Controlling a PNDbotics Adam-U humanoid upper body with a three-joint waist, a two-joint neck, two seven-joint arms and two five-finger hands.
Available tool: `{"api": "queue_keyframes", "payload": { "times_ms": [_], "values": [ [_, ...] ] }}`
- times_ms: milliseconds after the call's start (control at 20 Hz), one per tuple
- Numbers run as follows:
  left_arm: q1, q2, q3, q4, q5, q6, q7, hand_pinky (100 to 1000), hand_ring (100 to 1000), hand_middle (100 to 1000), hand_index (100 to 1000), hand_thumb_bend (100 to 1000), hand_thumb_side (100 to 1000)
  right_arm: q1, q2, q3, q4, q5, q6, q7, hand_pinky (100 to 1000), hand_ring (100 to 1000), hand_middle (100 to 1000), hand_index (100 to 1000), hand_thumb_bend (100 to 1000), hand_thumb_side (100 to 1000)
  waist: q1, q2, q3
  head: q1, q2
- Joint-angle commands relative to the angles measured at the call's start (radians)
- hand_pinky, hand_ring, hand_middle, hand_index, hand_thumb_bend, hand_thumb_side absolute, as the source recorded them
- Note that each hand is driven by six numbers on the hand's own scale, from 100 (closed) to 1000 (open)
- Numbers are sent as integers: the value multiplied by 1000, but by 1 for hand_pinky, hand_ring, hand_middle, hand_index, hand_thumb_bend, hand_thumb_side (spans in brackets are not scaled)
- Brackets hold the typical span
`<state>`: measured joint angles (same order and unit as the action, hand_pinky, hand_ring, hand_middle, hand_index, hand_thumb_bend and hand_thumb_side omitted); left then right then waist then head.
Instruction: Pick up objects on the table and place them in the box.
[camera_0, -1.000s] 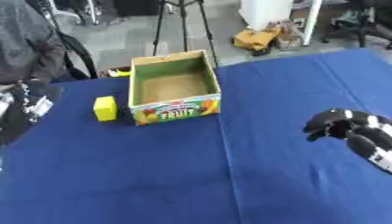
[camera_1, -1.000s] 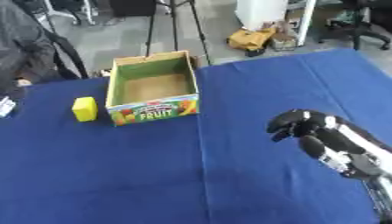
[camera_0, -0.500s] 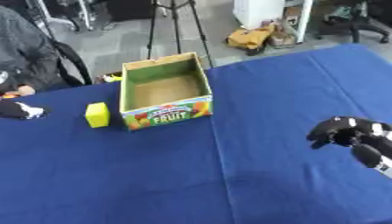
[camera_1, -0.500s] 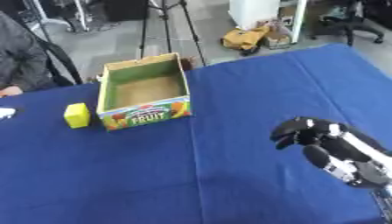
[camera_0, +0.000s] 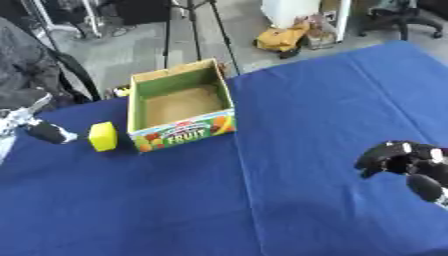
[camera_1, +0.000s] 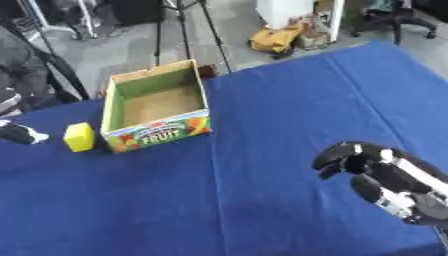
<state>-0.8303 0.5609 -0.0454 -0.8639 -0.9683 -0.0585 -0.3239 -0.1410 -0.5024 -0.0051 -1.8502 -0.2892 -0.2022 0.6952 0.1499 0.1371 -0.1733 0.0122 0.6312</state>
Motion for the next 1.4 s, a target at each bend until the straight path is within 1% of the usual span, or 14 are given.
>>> {"api": "queue_keyframes", "payload": {
  "times_ms": [50, 150, 300, 550, 650, 850, 1100, 1400],
  "values": [
    [-26, 17, 18, -1, -28, -3, 16, 801, 746, 736, 900, 550, 290, -12, -26, -3, -21, 14, -2, 5, 723, 789, 738, 800, 266, 629, -1, -7, -4, 6, -9],
    [-24, 11, 23, 5, -36, 3, 35, 804, 746, 735, 899, 538, 287, -13, -25, -2, -21, 19, 0, 6, 723, 789, 738, 800, 265, 632, 4, -3, -9, 5, -11],
    [-19, 3, 28, 15, -39, 4, 62, 807, 738, 707, 892, 558, 291, -16, -25, -2, -22, 28, 0, 9, 723, 789, 737, 800, 263, 636, 13, 6, -17, 7, -18],
    [-7, -2, 35, 23, -26, -7, 117, 814, 732, 694, 884, 534, 283, -19, -23, -3, -24, 47, 0, 12, 723, 790, 738, 801, 260, 644, 27, 26, -33, 13, -39],
    [-3, -5, 37, 24, -22, -9, 140, 820, 732, 681, 881, 536, 294, -21, -23, -3, -26, 55, -1, 13, 724, 790, 738, 801, 259, 646, 31, 35, -39, 14, -48],
    [0, -10, 40, 25, -26, -2, 181, 837, 737, 680, 879, 516, 299, -26, -21, -3, -28, 68, -3, 14, 724, 791, 738, 800, 257, 651, 39, 49, -50, 16, -60],
    [2, -12, 42, 31, -46, 16, 206, 849, 745, 683, 879, 512, 303, -27, -18, -2, -28, 81, -4, 16, 724, 791, 738, 800, 255, 654, 47, 58, -59, 18, -70],
    [9, -10, 48, 45, -51, 26, 196, 854, 748, 682, 878, 499, 305, -31, -19, -1, -30, 88, -4, 18, 724, 791, 738, 800, 254, 657, 53, 66, -67, 19, -79]
  ]
}}
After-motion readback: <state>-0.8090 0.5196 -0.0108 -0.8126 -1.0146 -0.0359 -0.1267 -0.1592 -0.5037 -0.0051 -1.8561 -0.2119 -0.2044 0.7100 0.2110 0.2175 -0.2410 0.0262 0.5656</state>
